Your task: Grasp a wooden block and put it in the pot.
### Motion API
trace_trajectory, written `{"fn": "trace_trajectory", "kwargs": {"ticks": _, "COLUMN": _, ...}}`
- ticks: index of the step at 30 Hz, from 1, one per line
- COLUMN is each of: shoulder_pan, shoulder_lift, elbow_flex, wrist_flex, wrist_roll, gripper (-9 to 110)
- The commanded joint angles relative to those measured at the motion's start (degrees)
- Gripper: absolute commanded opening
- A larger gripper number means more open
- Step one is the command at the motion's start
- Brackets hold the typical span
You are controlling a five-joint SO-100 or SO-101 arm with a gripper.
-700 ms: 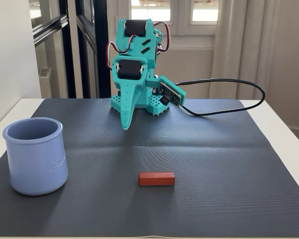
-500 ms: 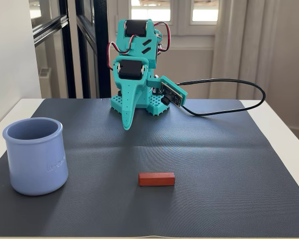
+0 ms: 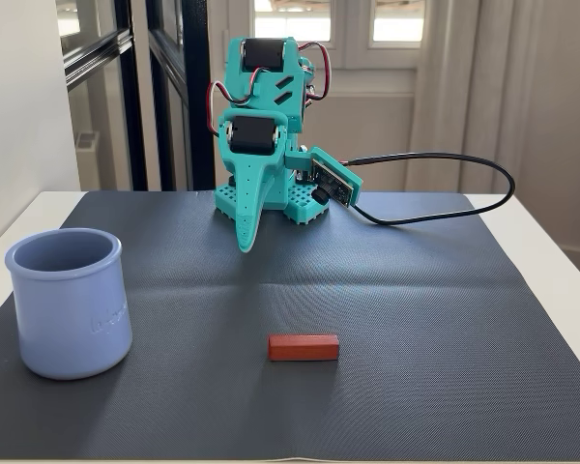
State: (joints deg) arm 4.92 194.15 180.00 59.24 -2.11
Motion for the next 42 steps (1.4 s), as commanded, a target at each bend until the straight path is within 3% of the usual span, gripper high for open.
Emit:
{"fn": "trace_trajectory", "kwargs": {"ticks": 1, "shoulder_pan": -0.7, "shoulder_lift": -1.41, "elbow_flex": -3.25, "wrist_flex": -0.79, "wrist_roll": -0.35, "gripper": 0}}
{"fn": "trace_trajectory", "kwargs": {"ticks": 33, "shoulder_pan": -14.59, "shoulder_lift": -80.77, "elbow_flex": -55.37, "wrist_flex": -0.62, "wrist_roll": 0.26, "gripper": 1}}
{"fn": "trace_trajectory", "kwargs": {"ticks": 42, "shoulder_pan": -14.77, "shoulder_lift": -90.26, "elbow_flex": -61.44, "wrist_flex": -0.62, "wrist_roll": 3.96, "gripper": 26}}
